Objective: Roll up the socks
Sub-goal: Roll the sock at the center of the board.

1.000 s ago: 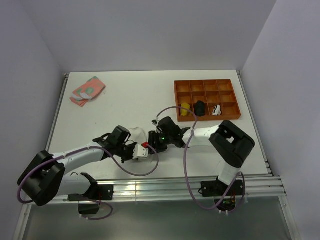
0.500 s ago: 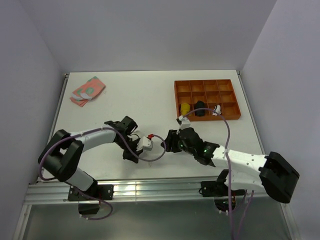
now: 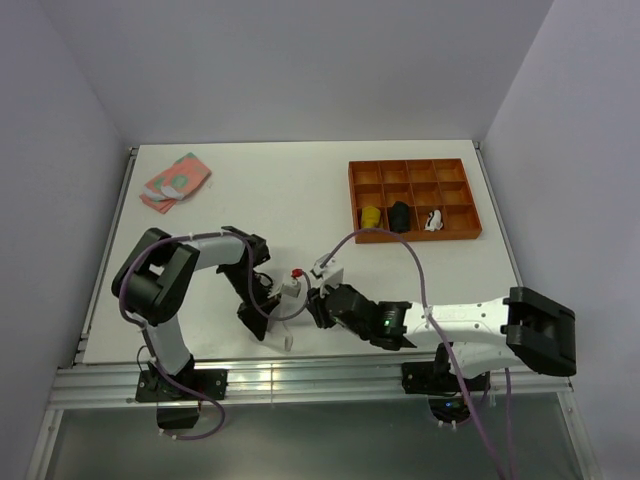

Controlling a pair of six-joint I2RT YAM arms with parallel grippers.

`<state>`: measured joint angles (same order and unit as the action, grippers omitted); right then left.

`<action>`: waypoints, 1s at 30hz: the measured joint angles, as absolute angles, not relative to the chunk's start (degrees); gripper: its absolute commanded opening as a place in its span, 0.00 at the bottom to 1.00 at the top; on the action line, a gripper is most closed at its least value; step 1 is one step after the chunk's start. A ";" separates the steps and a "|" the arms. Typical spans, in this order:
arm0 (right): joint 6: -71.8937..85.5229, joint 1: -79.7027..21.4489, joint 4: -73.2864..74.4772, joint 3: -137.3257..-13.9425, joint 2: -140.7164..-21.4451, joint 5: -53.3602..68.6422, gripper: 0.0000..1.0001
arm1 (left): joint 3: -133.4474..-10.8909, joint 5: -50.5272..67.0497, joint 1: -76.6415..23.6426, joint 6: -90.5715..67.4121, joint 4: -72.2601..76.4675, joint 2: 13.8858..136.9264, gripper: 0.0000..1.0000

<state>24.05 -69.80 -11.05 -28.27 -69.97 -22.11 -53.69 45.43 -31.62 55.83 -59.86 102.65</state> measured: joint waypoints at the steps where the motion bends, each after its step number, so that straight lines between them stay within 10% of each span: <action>1: 22.98 -70.50 -11.03 -29.50 -71.35 -21.98 0.42 | -54.22 45.58 -30.94 56.51 -61.19 103.53 0.00; 16: 18.90 -72.79 -19.31 -24.18 -60.75 -15.31 0.55 | -60.18 49.89 -24.67 60.84 -67.96 112.09 0.00; 30: 10.98 -78.15 -18.76 -41.60 -90.13 -9.08 0.54 | -62.76 51.44 -23.94 62.70 -70.89 115.77 0.00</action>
